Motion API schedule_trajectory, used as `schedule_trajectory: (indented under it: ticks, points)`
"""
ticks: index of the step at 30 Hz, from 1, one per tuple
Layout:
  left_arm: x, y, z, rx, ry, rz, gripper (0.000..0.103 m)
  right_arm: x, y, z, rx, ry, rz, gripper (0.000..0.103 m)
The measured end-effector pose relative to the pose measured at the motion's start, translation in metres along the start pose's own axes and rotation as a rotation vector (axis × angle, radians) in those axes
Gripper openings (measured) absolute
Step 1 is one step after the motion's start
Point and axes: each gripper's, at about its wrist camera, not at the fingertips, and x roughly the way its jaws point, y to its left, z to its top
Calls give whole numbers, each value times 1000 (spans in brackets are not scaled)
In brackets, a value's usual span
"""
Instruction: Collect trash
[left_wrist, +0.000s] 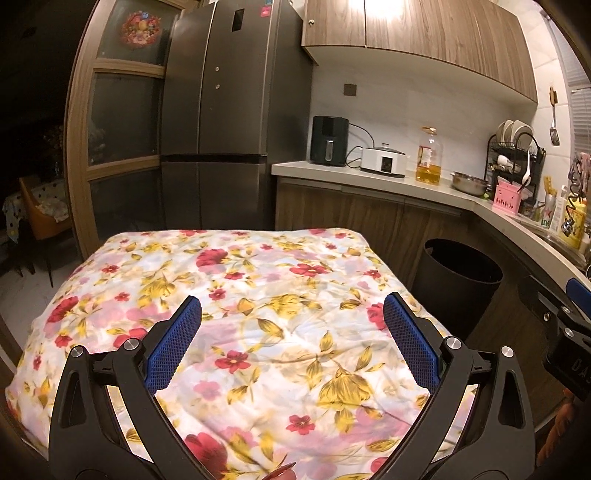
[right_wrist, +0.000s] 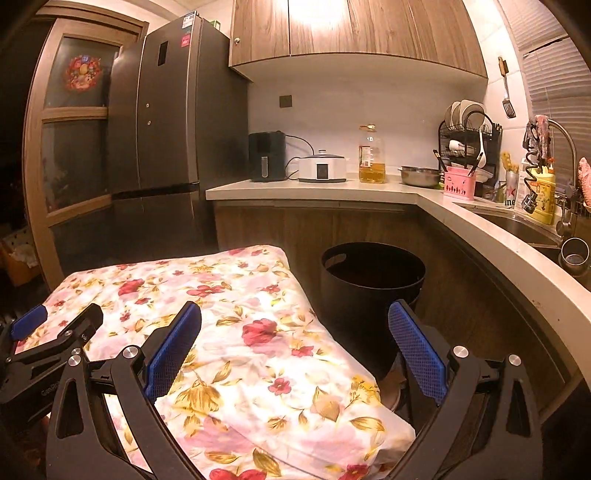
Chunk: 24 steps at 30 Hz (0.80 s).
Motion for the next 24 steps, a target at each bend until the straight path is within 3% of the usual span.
schedule_trajectory:
  ticks: [24]
  points:
    - [-14, 5, 2, -4, -16, -27, 97, -14, 6, 2, -4, -22, 2, 97]
